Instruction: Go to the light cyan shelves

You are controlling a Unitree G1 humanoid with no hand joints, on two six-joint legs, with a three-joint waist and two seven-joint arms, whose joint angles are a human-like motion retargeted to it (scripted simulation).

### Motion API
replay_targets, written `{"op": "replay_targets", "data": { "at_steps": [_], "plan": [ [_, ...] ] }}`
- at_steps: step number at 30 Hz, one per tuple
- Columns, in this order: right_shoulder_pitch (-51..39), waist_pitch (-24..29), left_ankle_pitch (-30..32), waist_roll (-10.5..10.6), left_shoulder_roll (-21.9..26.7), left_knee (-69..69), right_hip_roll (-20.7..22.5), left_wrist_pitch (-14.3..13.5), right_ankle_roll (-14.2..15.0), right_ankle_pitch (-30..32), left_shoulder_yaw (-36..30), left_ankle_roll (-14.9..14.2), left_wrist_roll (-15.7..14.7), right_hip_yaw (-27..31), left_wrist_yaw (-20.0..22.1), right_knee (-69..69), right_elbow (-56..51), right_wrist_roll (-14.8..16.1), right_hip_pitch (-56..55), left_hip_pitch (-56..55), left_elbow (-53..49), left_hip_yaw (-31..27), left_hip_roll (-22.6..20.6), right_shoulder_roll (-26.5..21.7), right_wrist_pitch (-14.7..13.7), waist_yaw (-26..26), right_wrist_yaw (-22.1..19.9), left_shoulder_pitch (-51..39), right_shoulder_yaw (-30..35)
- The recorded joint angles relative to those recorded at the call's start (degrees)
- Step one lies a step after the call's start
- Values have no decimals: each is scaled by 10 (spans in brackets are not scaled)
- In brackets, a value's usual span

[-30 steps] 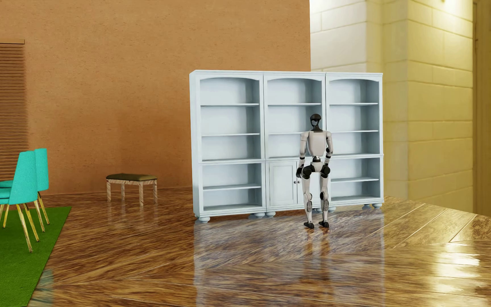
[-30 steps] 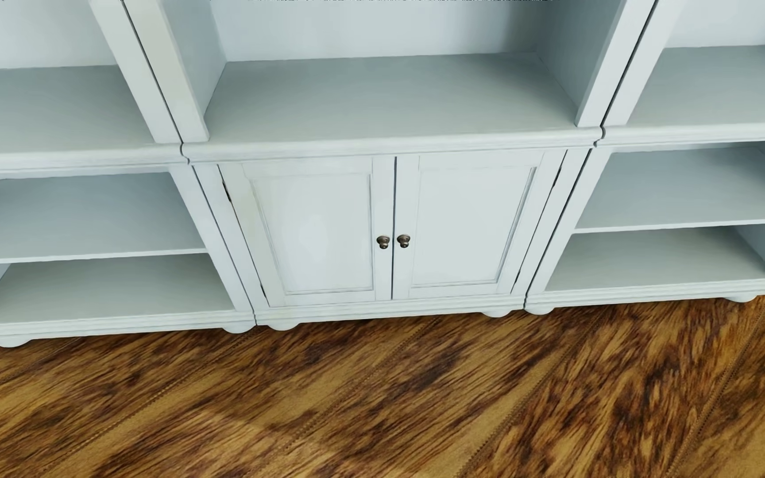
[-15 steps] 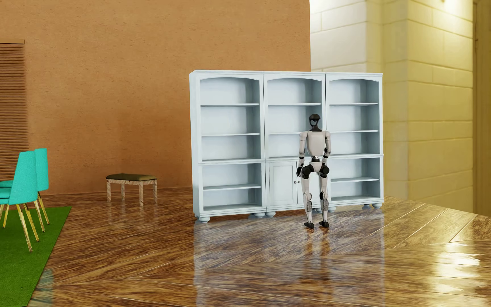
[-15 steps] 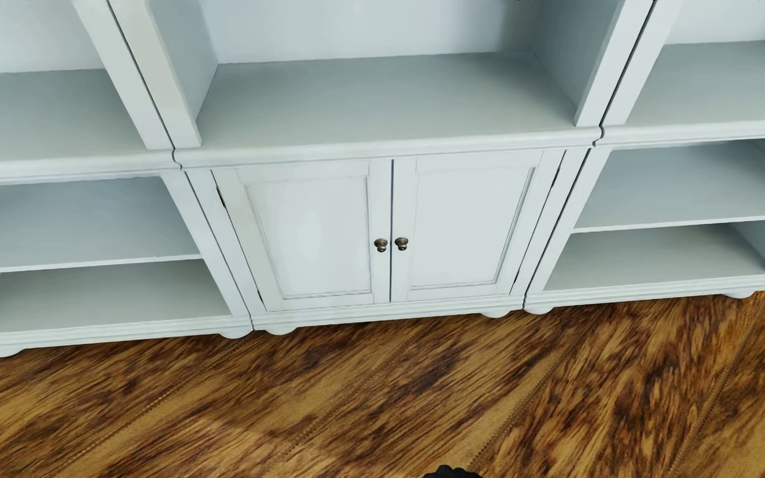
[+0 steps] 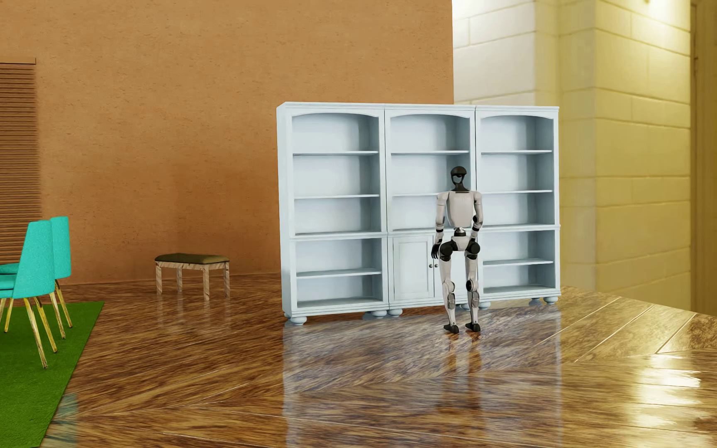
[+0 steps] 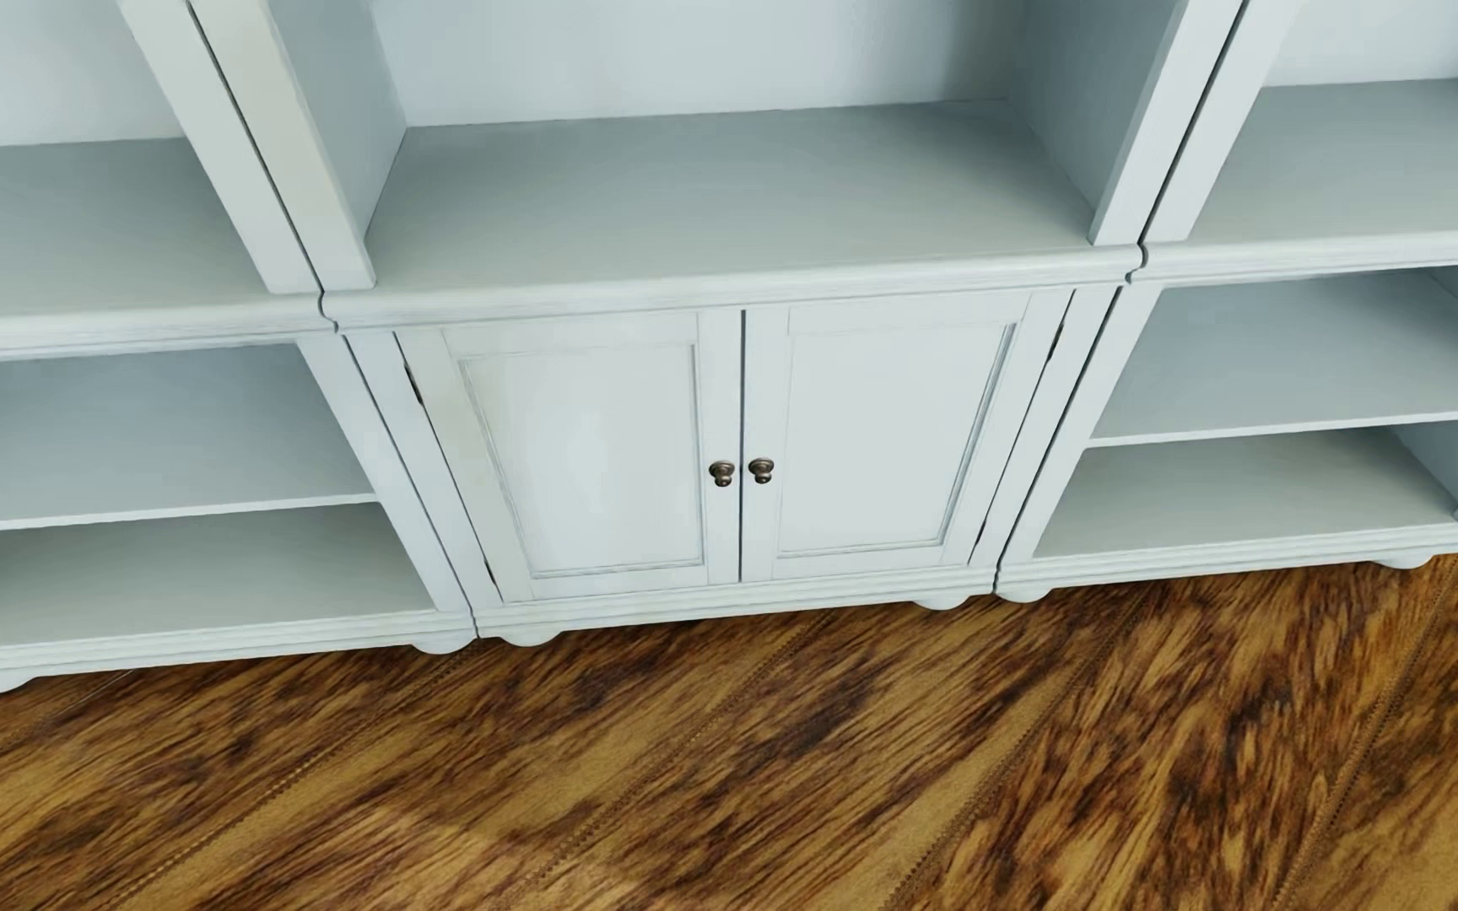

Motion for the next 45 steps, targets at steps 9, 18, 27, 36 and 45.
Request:
{"op": "replay_targets", "data": {
  "at_steps": [9,18,27,36,45],
  "plan": [
    [-13,-2,3,2,-3,2,0,-2,-2,2,-9,-2,4,-3,-3,-4,-4,-7,1,-3,-7,-2,0,-7,-11,0,0,-6,15],
    [-10,-1,0,2,4,7,1,-9,-3,-1,-18,-4,0,-7,-1,0,-3,-4,1,-4,-4,-6,1,-12,-13,1,7,-5,39],
    [-3,5,-2,1,4,13,2,-6,-4,-2,-13,-5,-3,-8,5,2,-3,6,0,-7,-4,-8,2,-23,-9,2,5,5,52],
    [-12,9,-1,0,3,17,3,4,-6,0,-15,-7,-11,-8,9,0,-1,13,-1,-10,-14,-7,4,-25,-11,2,1,12,54],
    [-15,9,-1,0,5,21,3,6,-6,-1,-27,-9,-13,-8,10,2,-6,17,0,-12,-12,-5,4,-25,-12,1,0,9,62]
  ]
}}
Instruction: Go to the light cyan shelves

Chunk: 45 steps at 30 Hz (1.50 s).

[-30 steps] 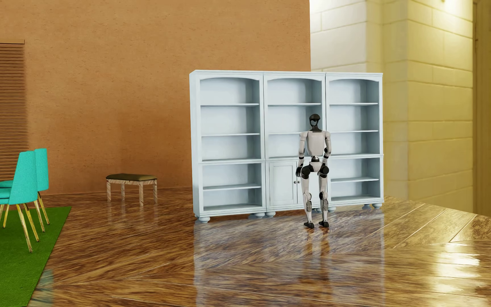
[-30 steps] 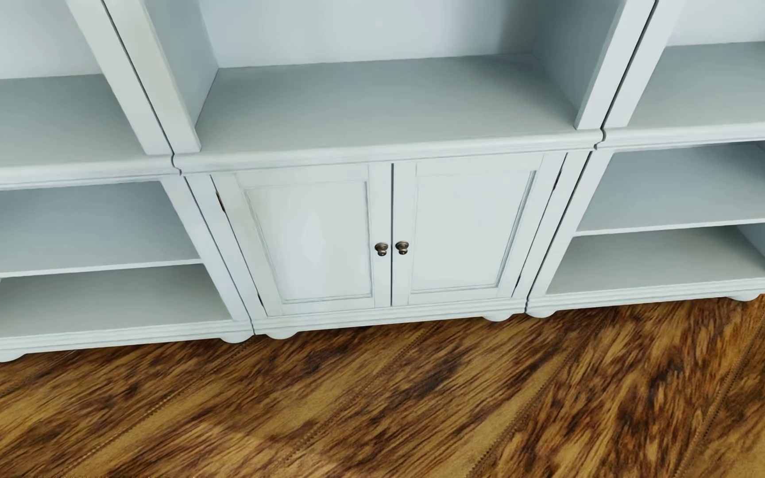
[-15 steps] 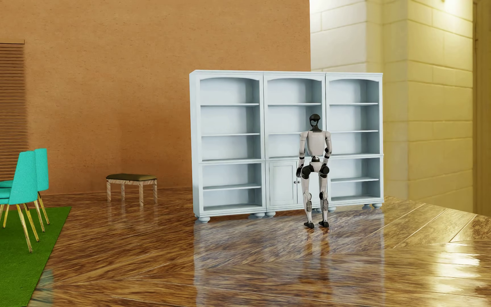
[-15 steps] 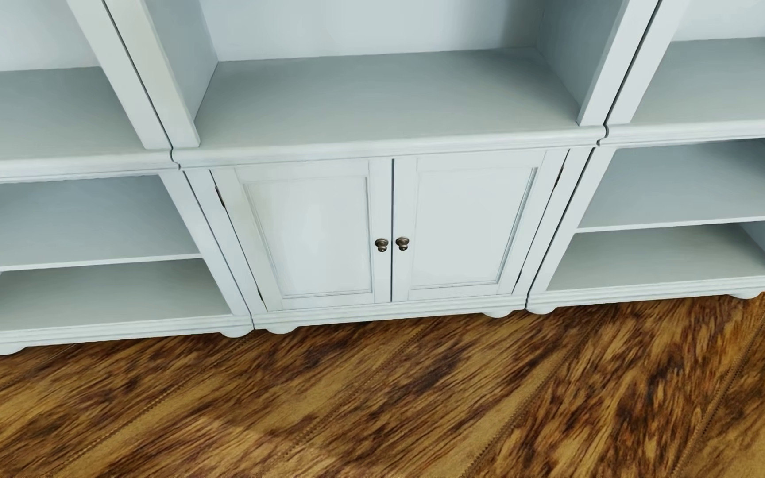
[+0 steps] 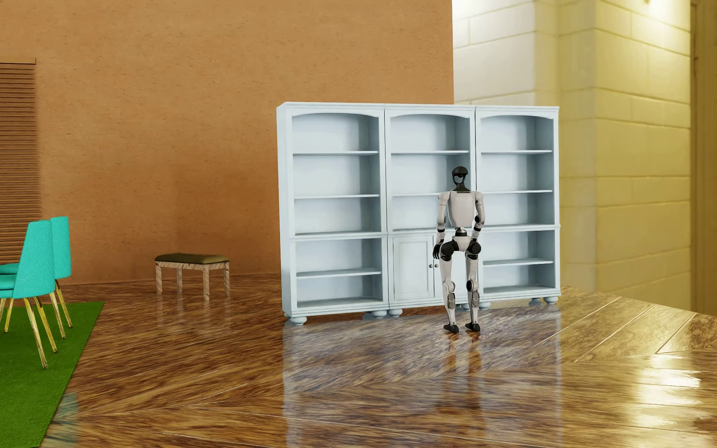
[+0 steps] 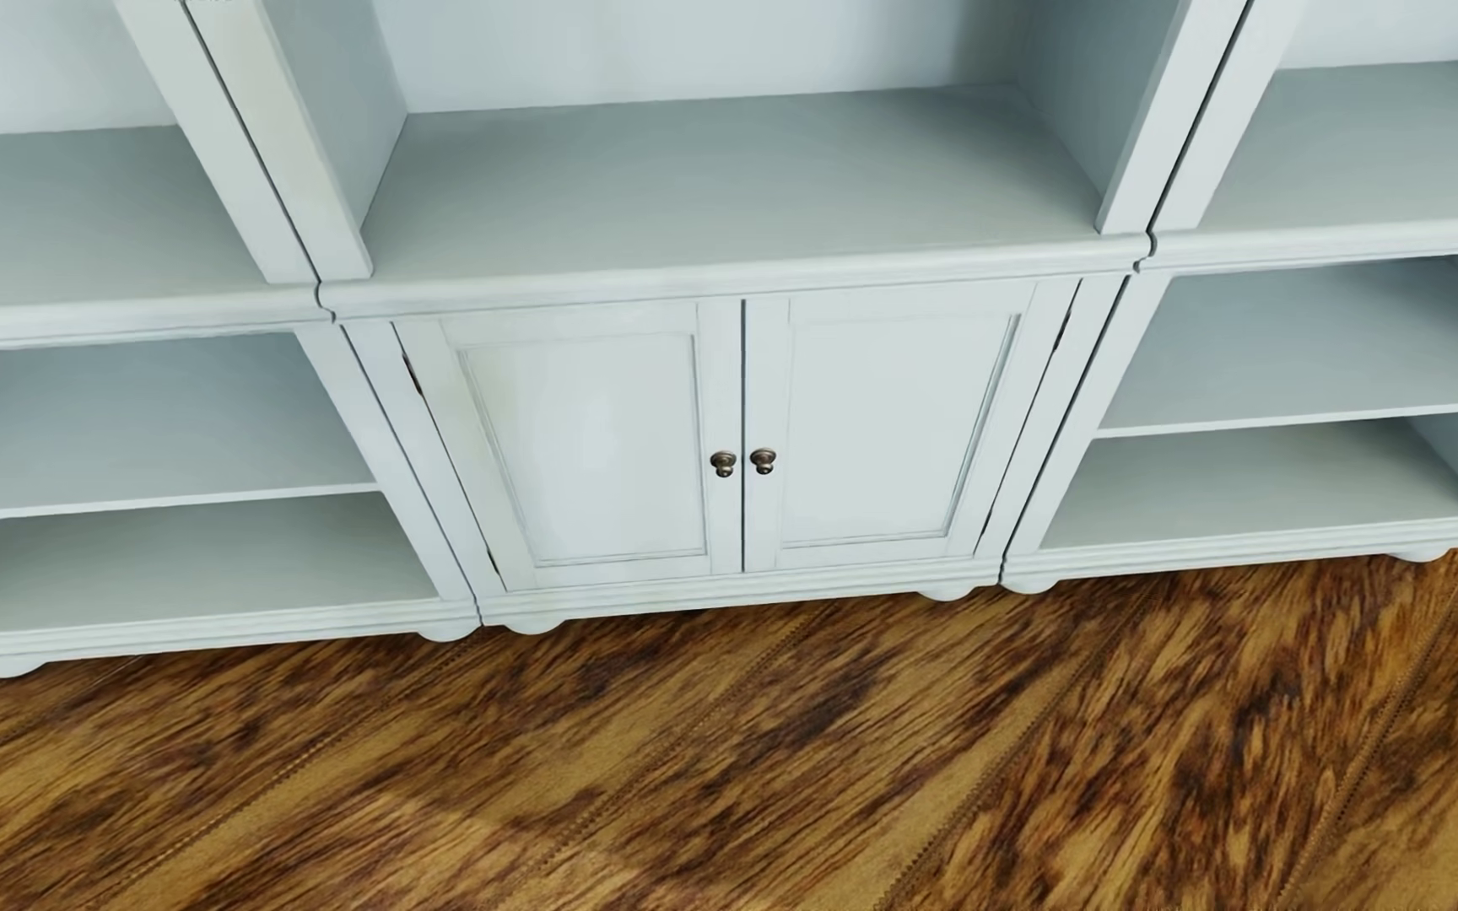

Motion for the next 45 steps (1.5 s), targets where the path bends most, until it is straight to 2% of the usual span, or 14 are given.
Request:
{"op": "replay_targets", "data": {
  "at_steps": [11,14,20,27,29,32,34,39,42,45],
  "plan": [
    [-5,-2,-1,2,0,5,-3,1,1,-3,-9,1,0,-5,-3,1,9,-3,2,-2,1,-4,-4,-6,0,1,3,-12,10],
    [-3,-2,-2,2,0,7,-5,-7,2,-5,-6,3,4,-7,-3,3,4,-1,3,-1,4,-7,-5,-5,4,2,0,-17,8],
    [2,-2,-3,2,-2,9,-6,-14,3,-6,13,5,2,-11,-7,1,-4,9,6,-1,5,-10,-7,7,12,3,-1,-18,-10],
    [4,2,-6,3,-4,12,-6,-17,3,-7,27,9,8,-9,-10,5,-2,-1,7,2,1,-8,-7,16,11,2,-2,-14,-9],
    [3,4,-6,3,-3,13,-6,-26,3,-7,23,11,13,-8,-24,5,-1,-1,7,2,0,-7,-6,17,11,2,-2,-15,-10],
    [0,7,-7,4,5,13,-6,-56,4,-7,17,12,33,-8,-59,5,-3,0,7,1,7,-7,-6,20,17,2,3,-24,-9],
    [-1,9,-6,3,7,9,-6,-63,5,-6,24,11,43,-8,-71,4,-3,-1,5,2,8,-7,-7,19,17,3,2,-28,-7],
    [-4,9,-2,3,-5,-1,-8,-38,7,-3,44,11,54,-6,-31,3,-2,-2,1,2,3,-5,-9,17,15,3,1,-19,-2],
    [-2,8,-3,3,-12,0,-10,-33,8,-4,55,12,41,-7,-28,4,-2,0,0,0,5,-6,-11,14,11,3,1,-12,-2],
    [-1,8,-2,3,-7,0,-11,-37,9,-5,49,13,44,-10,-29,5,-1,1,0,1,6,-8,-12,12,10,4,2,-13,-1]
  ]
}}
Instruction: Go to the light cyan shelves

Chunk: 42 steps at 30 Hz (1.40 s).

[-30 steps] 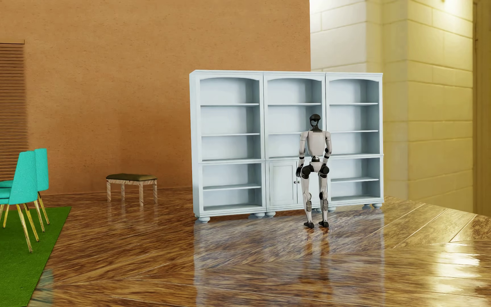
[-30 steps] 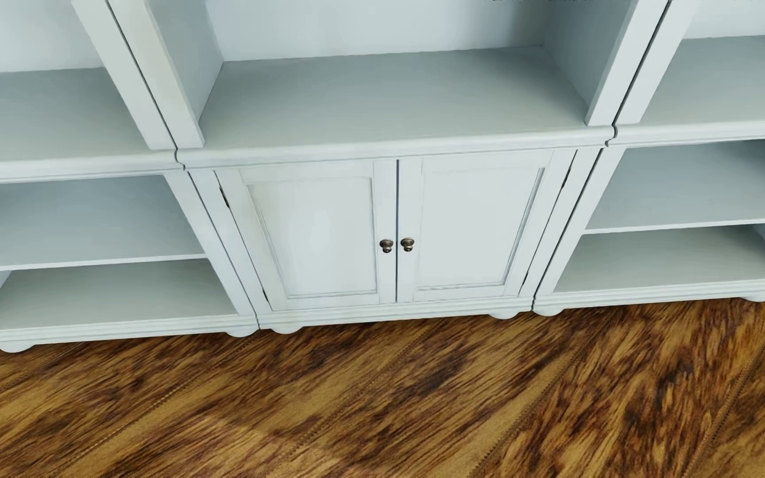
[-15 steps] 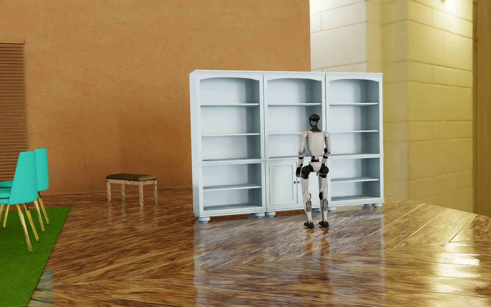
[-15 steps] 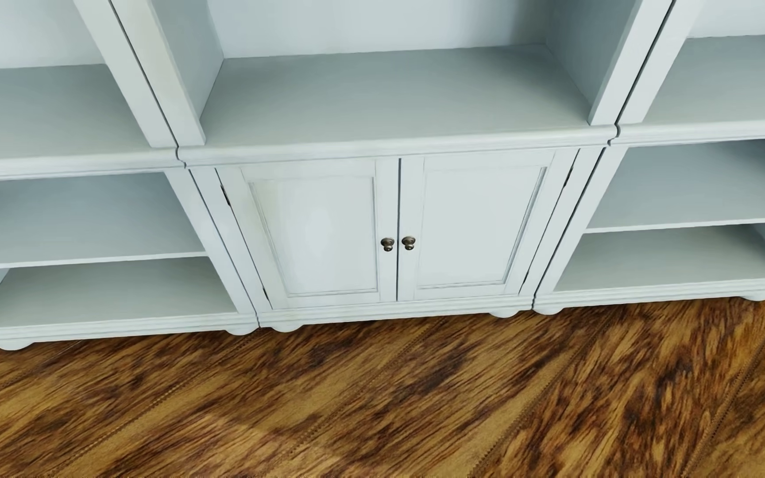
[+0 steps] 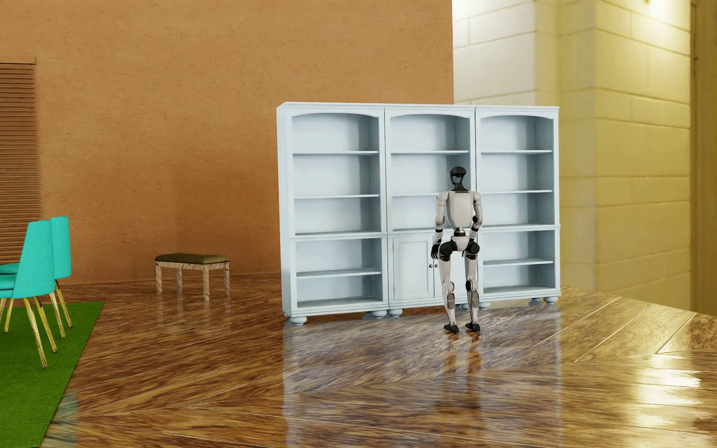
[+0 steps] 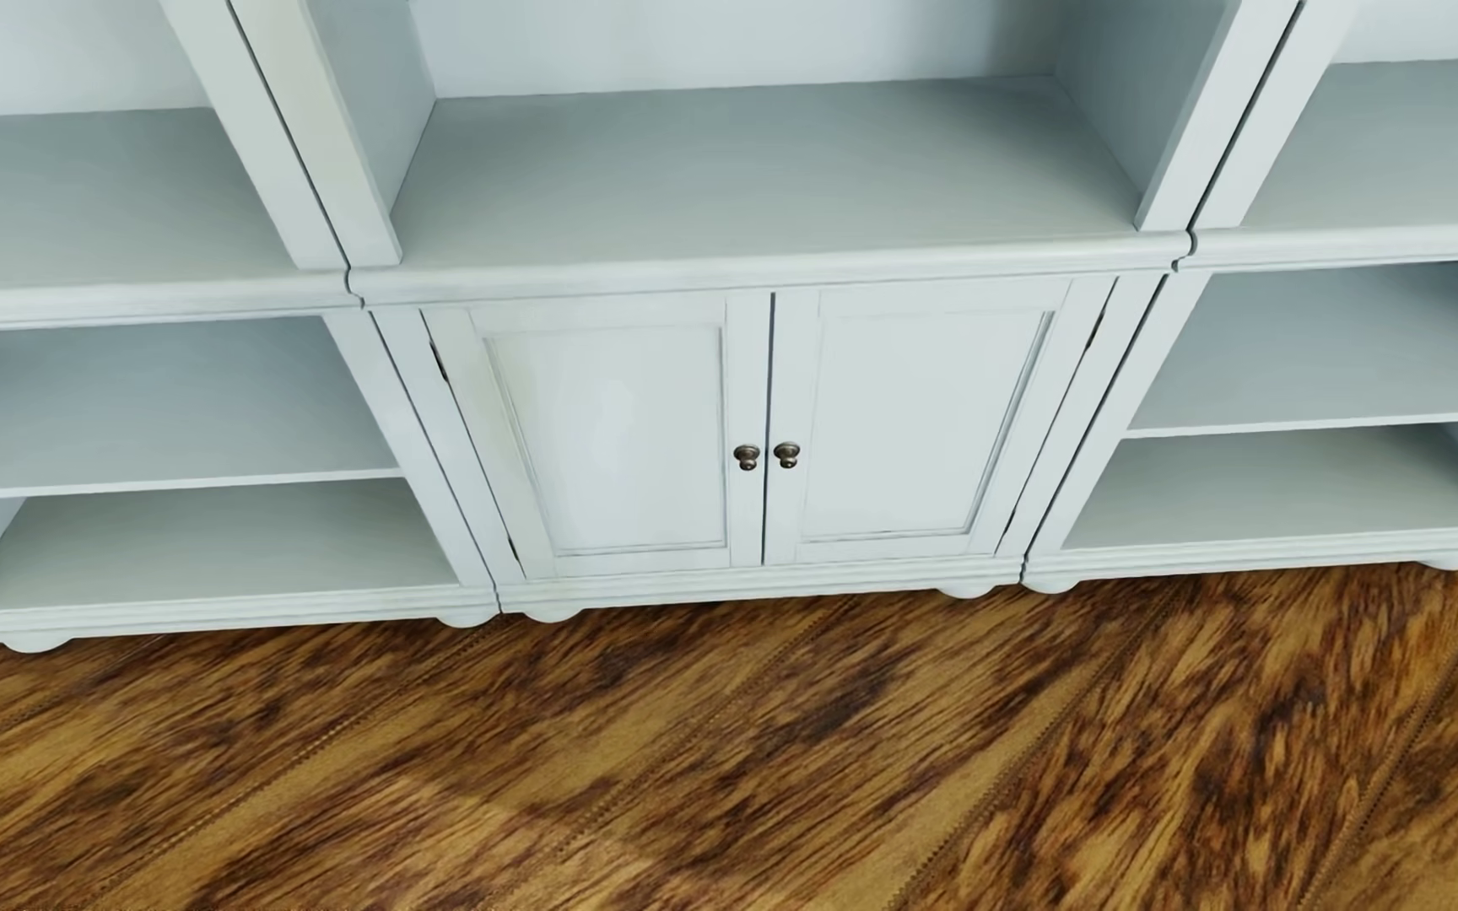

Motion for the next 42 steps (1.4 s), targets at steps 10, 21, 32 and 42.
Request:
{"op": "replay_targets", "data": {
  "at_steps": [10,21,32,42],
  "plan": [
    [-5,-1,5,-1,4,-5,-4,0,1,-1,-9,0,1,-7,1,0,2,1,0,1,0,-5,-4,-3,-5,2,2,2,14],
    [-9,1,7,0,1,3,-7,9,0,-2,-10,0,-5,-21,5,-1,4,9,0,-7,-6,-17,-8,-13,-6,2,3,7,22],
    [-9,1,12,0,0,1,-11,12,-3,-3,-6,-2,-12,-30,12,-4,1,12,2,-8,-9,-25,-12,-12,-1,4,2,7,15],
    [-8,2,10,-1,-7,9,-11,10,-6,-7,18,-6,-8,-41,14,-2,2,9,4,-11,-9,-36,-13,2,7,9,5,4,19]
  ]
}}
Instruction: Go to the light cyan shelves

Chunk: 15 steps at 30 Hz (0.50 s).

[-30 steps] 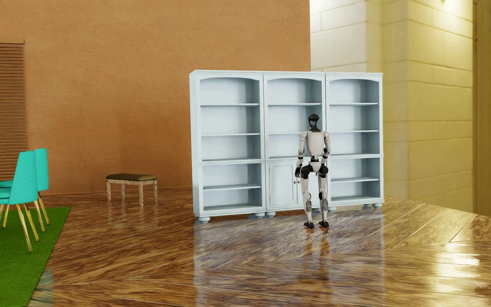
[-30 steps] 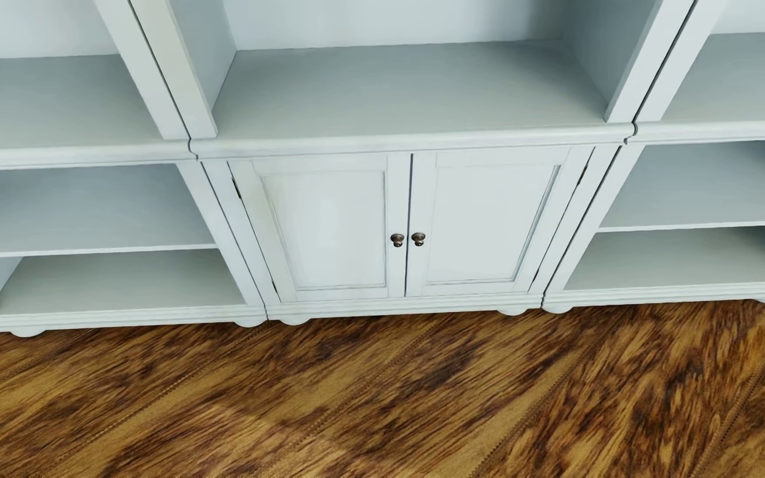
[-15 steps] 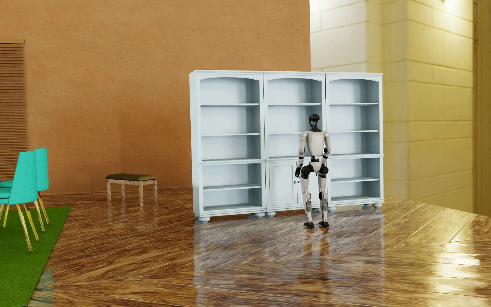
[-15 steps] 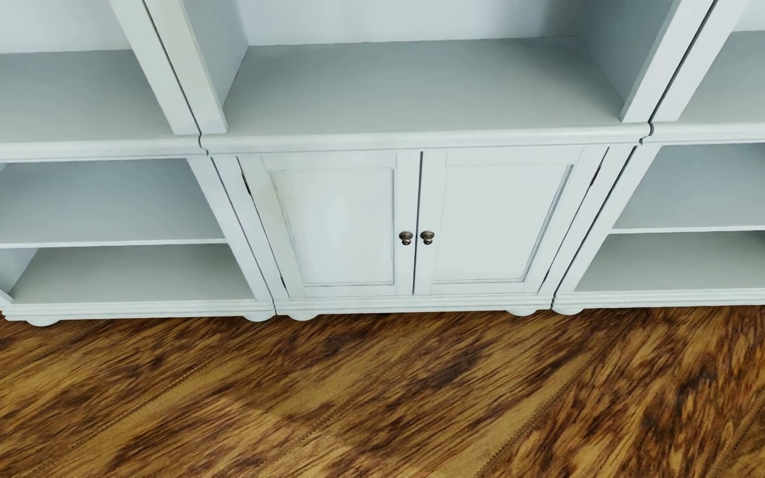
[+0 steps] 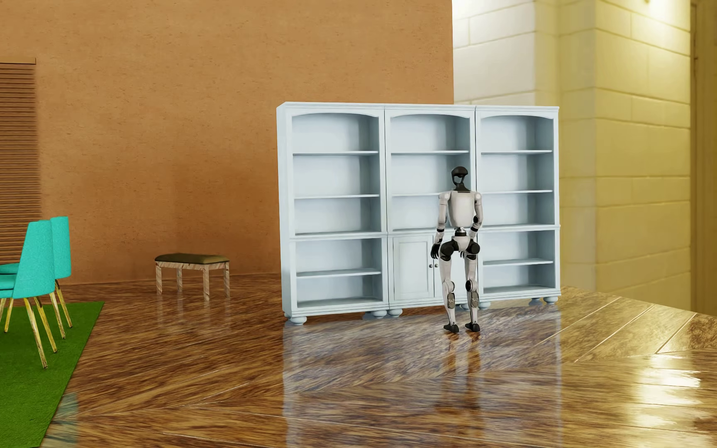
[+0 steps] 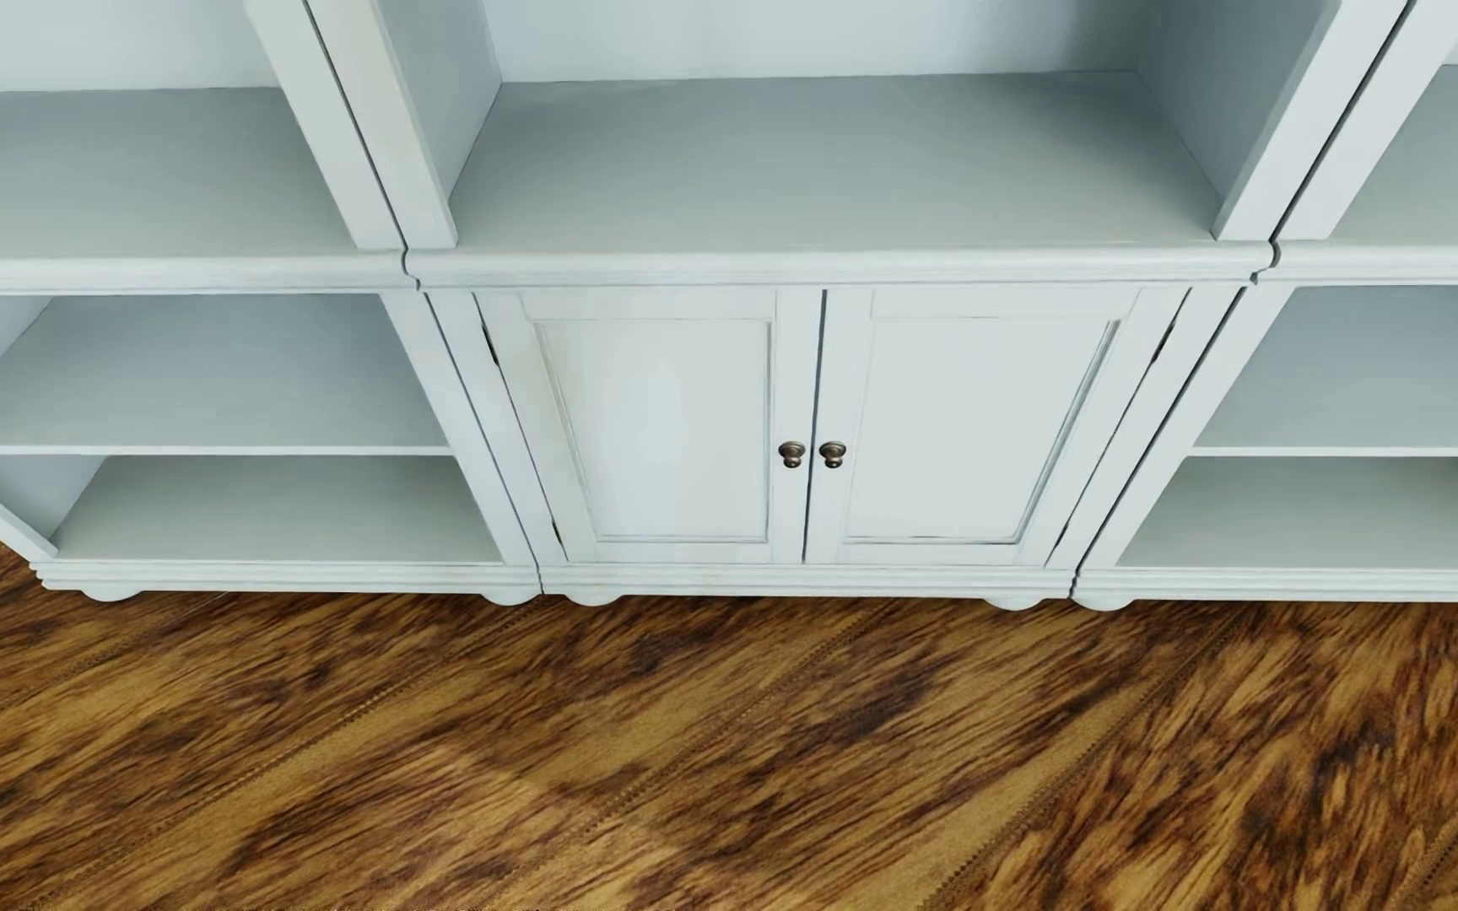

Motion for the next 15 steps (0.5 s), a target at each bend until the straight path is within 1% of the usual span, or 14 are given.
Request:
{"op": "replay_targets", "data": {
  "at_steps": [5,7,15],
  "plan": [
    [-7,2,-1,1,-1,4,0,-2,-1,-1,2,-1,3,-2,-1,1,0,3,2,0,1,-2,0,0,2,2,-1,-2,1],
    [-8,3,-2,1,-1,6,-1,-2,-1,-2,2,-1,3,-3,-1,2,0,3,2,0,-3,-3,-1,-5,-5,2,-2,0,0],
    [-8,3,0,3,1,8,-3,-2,0,-3,-3,-1,4,-9,-1,4,0,3,1,-3,0,-8,-3,-9,-8,0,-1,0,3]
  ]
}}
